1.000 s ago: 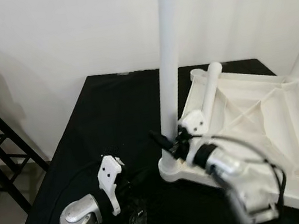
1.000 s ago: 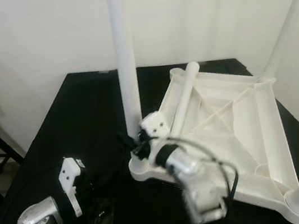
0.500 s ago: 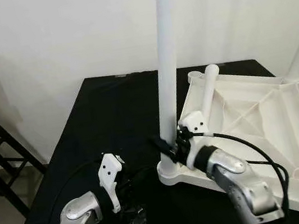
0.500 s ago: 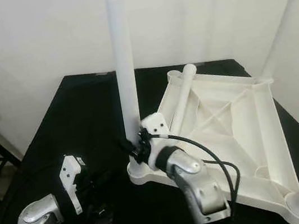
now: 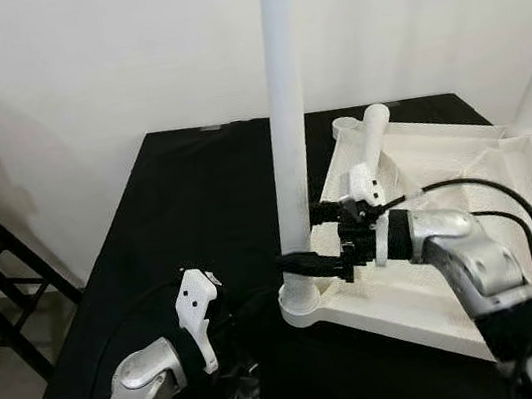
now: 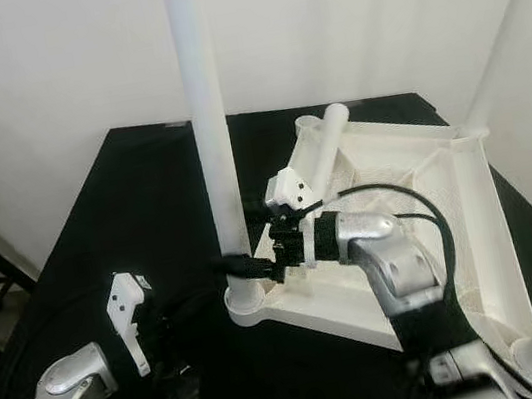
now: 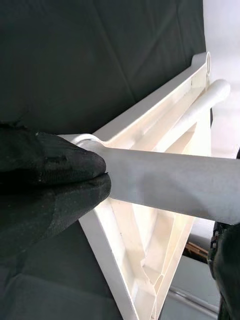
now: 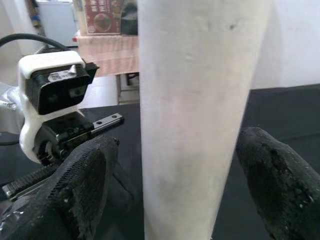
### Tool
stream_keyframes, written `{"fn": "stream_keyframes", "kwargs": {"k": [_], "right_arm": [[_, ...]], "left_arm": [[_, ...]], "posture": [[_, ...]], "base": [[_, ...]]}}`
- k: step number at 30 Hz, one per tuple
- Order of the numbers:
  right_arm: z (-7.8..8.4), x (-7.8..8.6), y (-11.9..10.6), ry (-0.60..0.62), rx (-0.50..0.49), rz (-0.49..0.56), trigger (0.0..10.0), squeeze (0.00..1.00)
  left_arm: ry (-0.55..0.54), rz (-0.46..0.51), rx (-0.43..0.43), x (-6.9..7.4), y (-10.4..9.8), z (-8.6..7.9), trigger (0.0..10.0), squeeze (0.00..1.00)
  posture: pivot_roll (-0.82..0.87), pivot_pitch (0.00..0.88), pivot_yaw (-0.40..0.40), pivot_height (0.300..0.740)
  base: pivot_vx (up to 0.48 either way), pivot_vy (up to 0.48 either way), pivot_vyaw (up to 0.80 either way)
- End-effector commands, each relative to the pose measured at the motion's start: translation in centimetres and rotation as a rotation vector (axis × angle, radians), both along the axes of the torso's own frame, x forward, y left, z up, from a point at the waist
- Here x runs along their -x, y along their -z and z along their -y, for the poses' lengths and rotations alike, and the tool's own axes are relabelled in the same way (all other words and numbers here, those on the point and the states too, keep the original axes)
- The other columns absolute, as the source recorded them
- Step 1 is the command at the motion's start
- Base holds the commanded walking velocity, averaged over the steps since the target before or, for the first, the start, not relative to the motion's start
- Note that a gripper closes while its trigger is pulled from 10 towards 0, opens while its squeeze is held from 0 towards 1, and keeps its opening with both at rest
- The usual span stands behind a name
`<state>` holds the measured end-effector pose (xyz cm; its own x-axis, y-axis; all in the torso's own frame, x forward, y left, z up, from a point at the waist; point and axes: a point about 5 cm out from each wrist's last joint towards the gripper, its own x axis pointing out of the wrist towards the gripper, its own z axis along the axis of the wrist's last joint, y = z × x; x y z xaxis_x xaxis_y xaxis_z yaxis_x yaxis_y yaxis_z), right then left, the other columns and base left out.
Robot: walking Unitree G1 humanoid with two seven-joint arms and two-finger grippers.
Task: Building children table
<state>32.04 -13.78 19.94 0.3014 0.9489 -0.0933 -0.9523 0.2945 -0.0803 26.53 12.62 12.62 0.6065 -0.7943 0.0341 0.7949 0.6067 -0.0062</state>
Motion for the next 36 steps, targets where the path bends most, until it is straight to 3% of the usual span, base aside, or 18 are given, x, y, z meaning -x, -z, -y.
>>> {"fn": "stream_keyframes", "kwargs": {"k": [1,5,6,9,10,15,20,25,27,28,29,31,32,33,34,35,36], "right_arm": [[-0.1,-0.6,-0.4,-0.039,-0.016,-0.013,10.0,0.0],[-0.2,-2.1,-0.3,-0.054,-0.025,-0.064,10.0,0.0],[-0.2,-2.2,-0.2,-0.052,-0.027,-0.074,4.4,0.0],[-0.2,-2.2,-0.2,-0.052,-0.027,-0.074,4.4,0.0],[-0.1,-2.4,-0.1,-0.061,-0.035,-0.084,0.0,0.0],[0.4,-2.0,-0.1,-0.076,-0.048,-0.075,0.0,0.0],[1.1,-1.5,0.5,-0.043,0.028,-0.007,0.0,0.0],[1.4,0.4,0.8,0.096,0.034,0.047,0.0,0.0],[1.4,0.4,0.8,0.096,0.034,0.047,0.0,0.0],[0.3,1.0,2.5,0.294,0.044,0.016,0.0,0.0],[-0.4,1.6,5.0,0.662,0.017,-0.099,0.0,0.0],[-0.4,1.6,5.0,0.662,0.017,-0.099,0.0,0.0],[-1.2,2.6,6.1,0.796,0.103,-0.076,0.0,0.0],[-1.2,2.6,6.1,0.796,0.103,-0.076,0.0,0.0],[-1.0,2.6,6.4,0.903,0.068,-0.132,0.0,0.0],[0.4,2.1,6.8,0.947,0.099,-0.123,0.0,0.0],[0.4,2.1,6.8,0.947,0.099,-0.123,0.0,0.0]], "left_arm": [[-0.005,0.008,0.008,0.1,-0.1,-0.1,10.0,0.0],[-0.005,0.01,0.004,0.1,-0.1,-0.1,10.0,0.0],[-0.006,0.009,0.004,0.1,-0.1,-0.1,10.0,0.0],[-0.006,0.009,0.004,0.1,-0.1,-0.1,10.0,0.0],[-0.007,0.009,0.003,0.1,-0.1,-0.1,10.0,0.0],[-0.009,0.008,0.005,0.2,-0.2,-0.1,10.0,0.0],[-0.01,0.006,0.009,0.2,-0.2,-0.1,10.0,0.0],[-0.009,0.004,0.012,0.3,-0.3,-0.3,10.0,0.0],[-0.009,0.004,0.012,0.3,-0.3,-0.3,10.0,0.0],[-0.007,0.004,0.011,0.3,-0.3,-0.3,10.0,0.0],[-0.006,0.003,0.011,0.3,-0.4,-0.5,10.0,0.0],[-0.006,0.003,0.011,0.3,-0.4,-0.5,10.0,0.0],[-0.004,0.001,0.009,0.3,-0.4,-0.5,10.0,0.0],[-0.004,0.001,0.009,0.3,-0.4,-0.5,10.0,0.0],[-0.003,0.001,0.003,0.3,-0.3,-0.6,10.0,0.0],[0.009,-0.005,-0.002,0.3,-0.3,-0.5,10.0,0.0],[0.009,-0.005,-0.002,0.3,-0.3,-0.5,10.0,0.0]], "posture": [[-0.07,0.01,-0.022,0.74],[-0.06,0.014,-0.026,0.74],[-0.06,0.014,-0.026,0.74],[-0.06,0.014,-0.026,0.74],[-0.06,0.015,-0.027,0.74],[-0.07,0.024,-0.024,0.74],[-0.08,0.032,-0.017,0.74],[-0.09,0.047,-0.014,0.74],[-0.09,0.047,-0.014,0.74],[-0.09,0.05,-0.015,0.74],[-0.09,0.056,-0.006,0.74],[-0.09,0.056,-0.006,0.74],[-0.07,0.061,-0.002,0.74],[-0.07,0.061,-0.002,0.74],[-0.09,0.044,0.011,0.74],[-0.07,0.046,-0.007,0.74],[-0.07,0.046,-0.007,0.74]], "base": [[0.0,0.0,0.0],[0.0,0.0,0.0],[0.0,0.0,0.0],[0.0,0.0,0.0],[0.0,0.0,0.0],[0.0,0.0,0.0],[0.0,0.0,0.0],[0.0,0.0,0.0],[0.0,0.0,0.0],[0.0,0.0,0.0],[0.0,0.0,0.0],[0.0,0.0,0.0],[0.0,0.0,0.0],[0.0,0.0,0.0],[0.0,0.0,0.0],[0.0,0.0,0.0],[0.0,0.0,0.0]]}}
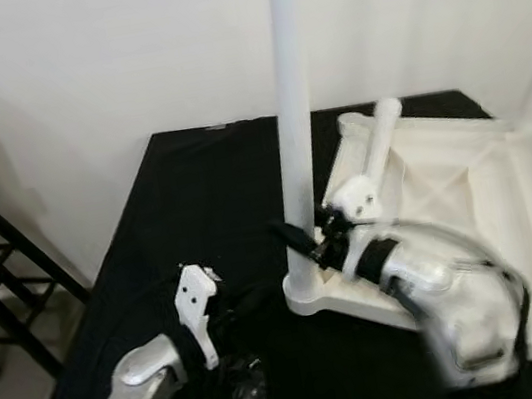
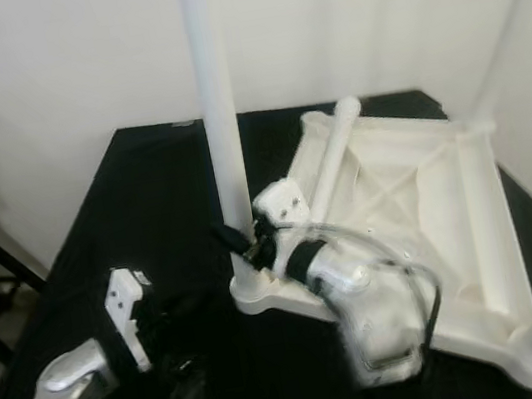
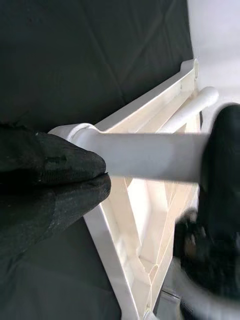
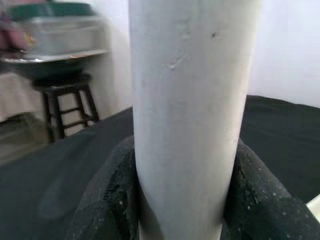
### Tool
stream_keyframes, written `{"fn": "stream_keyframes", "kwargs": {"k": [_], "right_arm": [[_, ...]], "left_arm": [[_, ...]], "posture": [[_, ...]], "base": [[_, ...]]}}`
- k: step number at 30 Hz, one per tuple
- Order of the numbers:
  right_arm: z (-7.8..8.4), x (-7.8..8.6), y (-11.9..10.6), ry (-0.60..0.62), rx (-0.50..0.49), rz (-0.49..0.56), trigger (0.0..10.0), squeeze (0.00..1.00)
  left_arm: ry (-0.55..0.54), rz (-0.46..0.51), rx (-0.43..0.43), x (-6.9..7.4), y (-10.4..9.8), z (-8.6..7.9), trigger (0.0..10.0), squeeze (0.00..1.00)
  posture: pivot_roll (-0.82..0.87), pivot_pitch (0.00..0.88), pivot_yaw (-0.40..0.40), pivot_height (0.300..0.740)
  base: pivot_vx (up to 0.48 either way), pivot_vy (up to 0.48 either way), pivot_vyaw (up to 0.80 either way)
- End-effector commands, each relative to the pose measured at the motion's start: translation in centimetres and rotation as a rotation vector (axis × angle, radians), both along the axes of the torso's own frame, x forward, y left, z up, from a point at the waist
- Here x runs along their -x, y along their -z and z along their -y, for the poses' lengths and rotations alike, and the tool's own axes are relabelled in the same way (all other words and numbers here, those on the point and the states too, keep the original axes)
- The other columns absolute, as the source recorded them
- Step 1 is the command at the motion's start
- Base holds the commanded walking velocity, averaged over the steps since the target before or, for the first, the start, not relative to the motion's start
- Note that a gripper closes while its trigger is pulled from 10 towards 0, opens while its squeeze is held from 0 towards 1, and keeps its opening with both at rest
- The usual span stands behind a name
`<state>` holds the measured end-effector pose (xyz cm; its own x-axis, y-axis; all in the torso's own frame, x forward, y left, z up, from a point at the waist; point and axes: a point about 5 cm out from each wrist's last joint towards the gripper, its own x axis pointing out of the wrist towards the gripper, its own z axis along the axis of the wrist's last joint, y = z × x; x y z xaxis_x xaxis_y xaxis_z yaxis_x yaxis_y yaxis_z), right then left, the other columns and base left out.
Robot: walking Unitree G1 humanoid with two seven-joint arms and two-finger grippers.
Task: Building children table
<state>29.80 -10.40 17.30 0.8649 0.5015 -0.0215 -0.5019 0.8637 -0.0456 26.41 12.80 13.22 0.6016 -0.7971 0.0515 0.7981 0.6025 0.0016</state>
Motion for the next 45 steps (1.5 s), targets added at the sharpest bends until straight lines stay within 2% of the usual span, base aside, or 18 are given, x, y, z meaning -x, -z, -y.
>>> {"fn": "stream_keyframes", "kwargs": {"k": [1,6,7,8,9,11,14,17,18,19,21,23,31,32,34,35,39,45], "right_arm": [[4.2,-0.3,4.4,0.219,0.098,-0.209,0.0,0.0],[3.4,-0.3,4.4,0.164,0.081,-0.212,0.0,0.0],[3.3,-0.5,4.1,0.153,0.066,-0.209,9.0,0.0],[3.3,-0.5,4.1,0.153,0.066,-0.209,9.0,0.0],[3.1,-0.8,3.4,0.111,0.029,-0.201,10.0,1.0],[2.0,-1.2,0.4,-0.114,0.015,-0.105,10.0,1.0],[1.5,-1.0,-0.8,-0.2,0.037,-0.058,10.0,1.0],[1.7,-0.9,-4.8,-0.473,0.11,0.107,10.0,0.99],[2.0,-1.0,-5.7,-0.56,0.144,0.142,10.0,0.0],[2.0,-1.0,-5.7,-0.56,0.144,0.142,10.0,0.0],[2.6,-1.9,-5.9,-0.64,0.288,0.158,10.0,0.0],[3.0,-2.8,-6.2,-0.695,0.334,0.139,10.0,0.0],[3.3,-3.4,-7.4,-0.905,0.275,0.084,10.0,0.0],[3.2,-3.5,-7.5,-0.919,0.254,0.073,8.7,0.0],[3.2,-3.6,-7.5,-0.947,0.238,0.06,8.7,0.0],[3.2,-3.8,-7.3,-0.939,0.242,0.052,0.0,0.0],[3.3,-4.1,-6.2,-0.943,0.279,0.032,0.0,0.0],[3.7,-3.7,-5.5,-0.948,0.232,0.03,0.0,0.0]], "left_arm": [[0.009,-0.022,-0.013,0.1,0.3,-0.2,10.0,0.0],[-0.009,-0.017,-0.017,0.1,0.4,-0.4,10.0,0.0],[-0.013,-0.017,-0.016,0.1,0.4,-0.4,10.0,0.0],[-0.013,-0.017,-0.016,0.1,0.4,-0.4,10.0,0.0],[-0.007,-0.021,-0.018,0.1,0.5,-0.4,10.0,0.0],[0.008,-0.027,-0.025,0.1,0.6,-0.3,10.0,0.0],[0.011,-0.029,-0.026,0.1,0.7,-0.2,10.0,0.0],[0.007,-0.029,-0.025,0.1,0.7,-0.2,10.0,0.0],[0.006,-0.029,-0.024,0.1,0.8,-0.1,10.0,0.0],[0.006,-0.029,-0.024,0.1,0.8,-0.1,10.0,0.0],[0.006,-0.029,-0.027,0.1,0.8,0.0,10.0,0.0],[0.008,-0.028,-0.034,0.2,0.9,0.1,10.0,0.0],[0.013,-0.028,-0.042,0.3,1.0,0.2,10.0,0.0],[0.013,-0.028,-0.042,0.3,1.0,0.2,10.0,0.0],[0.014,-0.028,-0.042,0.3,1.1,0.2,10.0,0.0],[0.014,-0.028,-0.042,0.3,1.1,0.3,10.0,0.0],[0.015,-0.028,-0.041,0.3,1.1,0.3,10.0,0.0],[0.02,-0.031,-0.04,0.3,1.0,0.2,10.0,0.0]], "posture": [[-0.07,0.046,-0.007,0.74],[-0.07,0.036,-0.009,0.74],[-0.06,0.032,-0.008,0.74],[-0.06,0.032,-0.008,0.74],[-0.06,0.028,-0.007,0.74],[-0.06,0.021,-0.005,0.74],[-0.06,0.019,-0.005,0.74],[-0.06,0.014,-0.014,0.74],[-0.05,0.009,-0.018,0.74],[-0.05,0.009,-0.018,0.74],[-0.05,0.005,-0.022,0.74],[-0.04,0.002,-0.024,0.74],[-0.04,0.0,-0.029,0.74],[-0.04,0.0,-0.029,0.74],[-0.04,0.0,-0.029,0.74],[-0.03,0.0,-0.029,0.74],[-0.03,0.0,-0.029,0.74],[-0.04,0.003,-0.02,0.74]], "base": [[0.0,0.0,0.0],[0.0,0.0,0.0],[0.0,0.0,0.0],[0.0,0.0,0.0],[0.0,0.0,0.0],[0.0,0.0,0.0],[0.0,0.0,0.0],[0.0,0.0,0.0],[0.0,0.0,0.0],[0.0,0.0,0.0],[0.0,0.0,0.0],[0.0,0.0,0.0],[0.0,0.0,0.0],[0.0,0.0,0.0],[0.0,0.0,0.0],[0.0,0.0,0.0],[0.0,0.0,0.0],[0.0,0.0,0.0]]}}
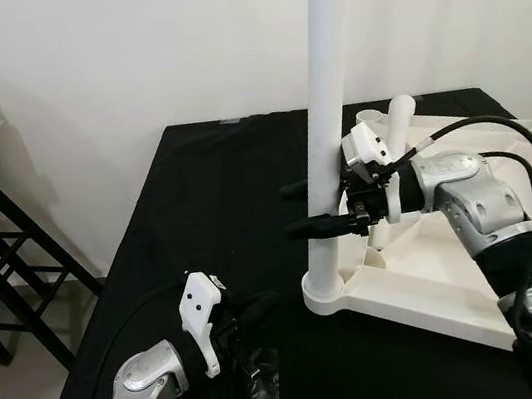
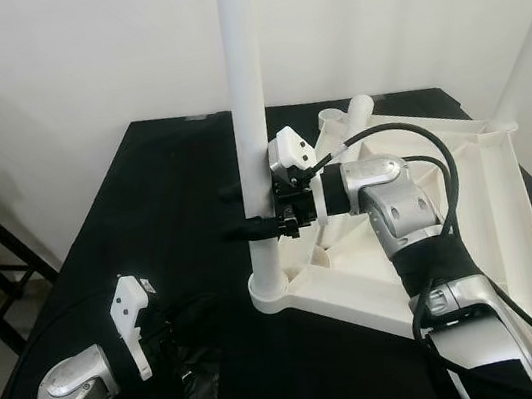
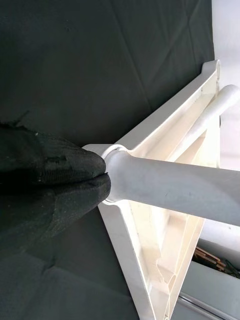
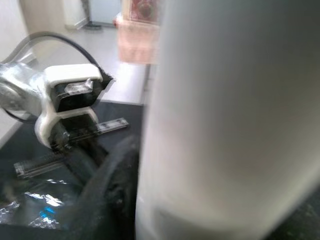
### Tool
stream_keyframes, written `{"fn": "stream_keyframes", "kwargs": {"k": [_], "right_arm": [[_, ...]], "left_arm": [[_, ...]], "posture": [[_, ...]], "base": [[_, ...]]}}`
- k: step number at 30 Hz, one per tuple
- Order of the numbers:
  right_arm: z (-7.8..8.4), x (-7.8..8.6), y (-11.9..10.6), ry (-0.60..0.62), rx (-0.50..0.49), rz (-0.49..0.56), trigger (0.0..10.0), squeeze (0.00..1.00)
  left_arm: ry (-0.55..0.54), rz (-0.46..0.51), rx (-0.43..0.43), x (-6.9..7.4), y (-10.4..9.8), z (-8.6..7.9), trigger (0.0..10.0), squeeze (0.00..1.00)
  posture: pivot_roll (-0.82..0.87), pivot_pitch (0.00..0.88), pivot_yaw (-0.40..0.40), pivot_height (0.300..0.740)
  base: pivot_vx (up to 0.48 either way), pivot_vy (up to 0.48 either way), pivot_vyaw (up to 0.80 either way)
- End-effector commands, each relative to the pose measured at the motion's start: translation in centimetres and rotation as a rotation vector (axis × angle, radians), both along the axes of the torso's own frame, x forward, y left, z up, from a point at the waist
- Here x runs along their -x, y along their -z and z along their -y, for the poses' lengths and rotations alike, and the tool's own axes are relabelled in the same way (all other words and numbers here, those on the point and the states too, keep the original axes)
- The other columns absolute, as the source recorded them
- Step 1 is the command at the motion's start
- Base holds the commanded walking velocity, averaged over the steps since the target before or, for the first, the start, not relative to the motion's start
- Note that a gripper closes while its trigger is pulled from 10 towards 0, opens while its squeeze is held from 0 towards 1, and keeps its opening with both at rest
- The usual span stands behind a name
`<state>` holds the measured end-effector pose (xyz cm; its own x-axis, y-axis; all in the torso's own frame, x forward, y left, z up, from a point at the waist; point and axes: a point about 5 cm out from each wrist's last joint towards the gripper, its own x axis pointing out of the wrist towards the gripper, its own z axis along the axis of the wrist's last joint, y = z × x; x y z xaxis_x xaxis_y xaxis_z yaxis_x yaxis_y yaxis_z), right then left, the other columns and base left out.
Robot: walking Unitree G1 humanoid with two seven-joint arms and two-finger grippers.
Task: Building children table
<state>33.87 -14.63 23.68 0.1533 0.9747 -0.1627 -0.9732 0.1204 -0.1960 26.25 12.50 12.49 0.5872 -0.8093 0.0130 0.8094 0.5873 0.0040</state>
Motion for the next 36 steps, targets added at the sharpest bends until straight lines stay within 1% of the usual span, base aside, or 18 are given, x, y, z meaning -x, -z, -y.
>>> {"fn": "stream_keyframes", "kwargs": {"k": [1,4,5,6,7,8,11,13,14,16,17,19,20,24,29,34,35,36], "right_arm": [[-0.5,0.4,1.3,-0.013,0.031,-0.013,0.0,0.0],[-1.2,0.3,3.4,0.148,0.096,-0.035,0.0,0.0],[-3.3,-0.4,5.6,0.439,0.027,-0.12,0.0,0.0],[-3.3,-0.4,5.6,0.439,0.027,-0.12,0.0,0.0],[-7.5,2.0,9.9,0.693,-0.007,-0.299,0.0,0.0],[-7.5,2.0,9.9,0.693,-0.007,-0.299,0.0,0.0],[-10.2,3.8,10.7,0.614,-0.035,-0.321,0.0,0.0],[-10.4,3.5,10.2,0.586,-0.057,-0.306,0.0,0.0],[-10.1,2.8,9.7,0.596,-0.065,-0.281,10.0,0.0],[-9.9,2.4,9.3,0.585,-0.073,-0.265,10.0,0.0],[-10.0,2.4,8.9,0.552,-0.088,-0.262,10.0,0.67],[-10.0,2.4,8.9,0.552,-0.088,-0.262,10.0,0.67],[-10.1,2.6,8.6,0.509,-0.097,-0.259,10.0,1.0],[-9.9,3.4,8.0,0.439,-0.139,-0.237,10.0,1.0],[-7.7,5.4,8.0,0.528,-0.15,-0.196,10.0,1.0],[-5.6,8.0,8.8,0.492,-0.12,-0.192,10.0,1.0],[-5.1,8.9,8.8,0.458,-0.127,-0.203,10.0,0.85],[-4.7,9.5,8.7,0.432,-0.134,-0.212,10.0,0.0]], "left_arm": [[0.001,-0.01,-0.007,0.2,0.2,-0.1,10.0,0.0],[0.0,-0.009,-0.005,0.2,0.2,-0.1,10.0,0.0],[-0.003,-0.011,-0.003,0.2,0.2,-0.3,10.0,0.0],[-0.003,-0.011,-0.003,0.2,0.2,-0.3,10.0,0.0],[-0.003,-0.019,0.014,0.1,0.1,-0.3,10.0,0.0],[-0.003,-0.019,0.014,0.1,0.1,-0.3,10.0,0.0],[0.009,-0.018,0.003,0.0,0.2,-0.2,10.0,0.0],[0.009,-0.018,0.001,-0.1,0.2,-0.1,10.0,0.0],[0.009,-0.017,0.001,-0.2,0.2,-0.1,10.0,0.0],[0.007,-0.017,0.003,-0.3,0.2,0.0,10.0,0.0],[0.001,-0.015,0.005,-0.3,0.2,0.0,10.0,0.0],[0.001,-0.015,0.005,-0.3,0.2,0.0,10.0,0.0],[-0.008,-0.01,0.005,-0.4,0.2,-0.1,10.0,0.0],[-0.053,0.004,0.01,-0.4,0.1,-0.3,10.0,0.0],[-0.22,0.021,0.049,-1.3,-0.5,-1.7,10.0,0.0],[-0.305,0.031,0.072,-1.8,-1.0,-2.5,10.0,0.0],[-0.332,0.032,0.086,-2.0,-1.2,-2.9,10.0,0.0],[-0.351,0.032,0.097,-2.1,-1.3,-3.1,10.0,0.0]], "posture": [[-0.05,0.006,-0.021,0.74],[-0.05,0.007,-0.029,0.74],[-0.06,0.009,-0.033,0.74],[-0.06,0.009,-0.033,0.74],[-0.06,0.019,-0.017,0.74],[-0.06,0.019,-0.017,0.74],[-0.06,0.0,-0.013,0.74],[-0.06,0.0,-0.009,0.74],[-0.07,0.0,-0.015,0.74],[-0.07,0.0,-0.023,0.74],[-0.06,0.0,-0.028,0.74],[-0.06,0.0,-0.028,0.74],[-0.06,0.0,-0.029,0.74],[-0.07,0.0,-0.03,0.74],[-0.1,0.015,-0.015,0.74],[-0.11,0.025,0.006,0.74],[-0.11,0.026,0.011,0.74],[-0.11,0.026,0.011,0.74]], "base": [[0.0,0.0,0.0],[0.0,0.0,0.0],[0.0,0.0,0.0],[0.0,0.0,0.0],[0.0,0.0,0.0],[0.0,0.0,0.0],[0.0,0.0,0.0],[0.0,0.0,0.0],[0.0,0.0,0.0],[0.0,0.0,0.0],[0.0,0.0,0.0],[0.0,0.0,0.0],[0.0,0.0,0.0],[0.0,0.0,0.0],[0.0,0.0,0.0],[0.0,0.0,0.0],[0.0,0.0,0.0],[0.0,0.0,0.0]]}}
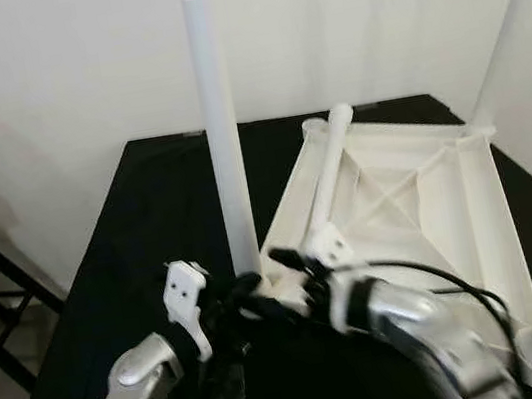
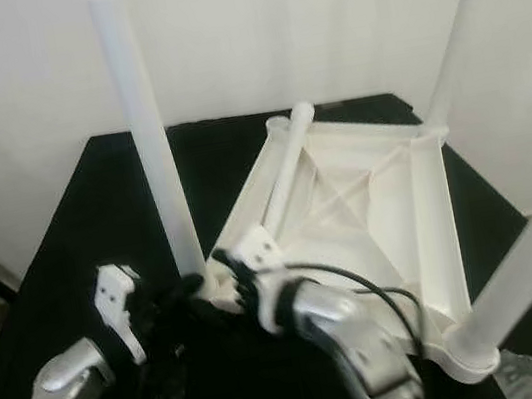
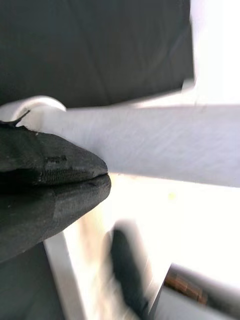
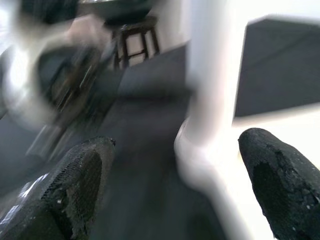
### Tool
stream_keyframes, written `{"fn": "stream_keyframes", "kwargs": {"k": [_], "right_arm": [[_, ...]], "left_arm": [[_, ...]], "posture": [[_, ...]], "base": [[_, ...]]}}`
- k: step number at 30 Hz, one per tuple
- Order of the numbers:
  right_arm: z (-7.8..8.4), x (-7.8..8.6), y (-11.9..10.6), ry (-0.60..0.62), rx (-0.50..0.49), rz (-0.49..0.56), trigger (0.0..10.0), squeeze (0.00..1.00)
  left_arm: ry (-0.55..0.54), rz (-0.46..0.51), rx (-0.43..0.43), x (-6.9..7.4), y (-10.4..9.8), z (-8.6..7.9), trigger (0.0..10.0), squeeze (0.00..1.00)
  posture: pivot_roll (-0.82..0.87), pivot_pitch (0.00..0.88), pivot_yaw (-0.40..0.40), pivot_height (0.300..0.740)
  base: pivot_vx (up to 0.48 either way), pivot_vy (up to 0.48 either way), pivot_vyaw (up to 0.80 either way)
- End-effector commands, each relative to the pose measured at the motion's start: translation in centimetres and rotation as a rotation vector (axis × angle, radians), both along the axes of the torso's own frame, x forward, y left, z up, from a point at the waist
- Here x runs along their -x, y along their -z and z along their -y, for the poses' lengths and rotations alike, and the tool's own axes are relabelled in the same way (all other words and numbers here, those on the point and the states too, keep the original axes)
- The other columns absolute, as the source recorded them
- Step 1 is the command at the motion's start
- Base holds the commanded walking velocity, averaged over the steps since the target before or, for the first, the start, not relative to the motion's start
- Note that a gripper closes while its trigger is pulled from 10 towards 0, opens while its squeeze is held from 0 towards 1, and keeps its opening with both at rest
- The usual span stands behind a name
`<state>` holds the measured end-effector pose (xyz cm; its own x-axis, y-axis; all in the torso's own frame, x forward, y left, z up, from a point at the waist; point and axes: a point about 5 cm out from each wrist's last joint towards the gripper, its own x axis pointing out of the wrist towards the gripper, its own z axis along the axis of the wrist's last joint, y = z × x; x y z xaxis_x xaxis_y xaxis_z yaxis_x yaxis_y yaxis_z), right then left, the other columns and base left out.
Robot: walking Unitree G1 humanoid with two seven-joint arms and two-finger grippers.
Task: Building children table
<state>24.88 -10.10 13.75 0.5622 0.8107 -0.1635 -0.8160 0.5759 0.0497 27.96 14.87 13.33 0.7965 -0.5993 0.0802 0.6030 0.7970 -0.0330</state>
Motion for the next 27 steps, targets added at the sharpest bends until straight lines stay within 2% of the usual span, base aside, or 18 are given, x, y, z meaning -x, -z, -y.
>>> {"fn": "stream_keyframes", "kwargs": {"k": [1,6,18,23,27], "right_arm": [[-0.2,0.5,-1.2,-0.051,-0.041,0.033,10.0,0.0],[1.3,2.2,-1.3,-0.16,-0.045,0.012,10.0,0.0],[1.8,2.7,-1.4,-0.176,-0.027,0.012,10.0,0.0],[2.0,2.8,-1.3,-0.166,-0.022,0.006,10.0,0.0],[1.6,2.7,-0.9,-0.167,-0.023,-0.008,10.0,0.0]], "left_arm": [[-0.055,0.012,0.021,-0.4,-0.5,-0.8,10.0,0.0],[-0.093,-0.001,0.031,-0.7,-0.6,-1.1,10.0,0.0],[-0.144,-0.057,0.014,-1.3,-0.4,-1.0,10.0,0.0],[-0.141,-0.089,-0.004,-1.4,-0.1,-0.7,10.0,0.0],[-0.141,-0.062,0.014,-1.3,-0.3,-0.6,10.0,0.0]], "posture": [[-0.11,0.026,0.011,0.74],[-0.11,0.024,0.023,0.74],[-0.11,0.022,0.031,0.74],[-0.11,0.024,0.024,0.74],[-0.11,0.023,0.018,0.74]], "base": [[0.0,0.0,0.0],[0.0,0.0,0.0],[0.0,0.0,0.0],[-0.48,0.0,0.0],[-0.448,0.0,0.0]]}}
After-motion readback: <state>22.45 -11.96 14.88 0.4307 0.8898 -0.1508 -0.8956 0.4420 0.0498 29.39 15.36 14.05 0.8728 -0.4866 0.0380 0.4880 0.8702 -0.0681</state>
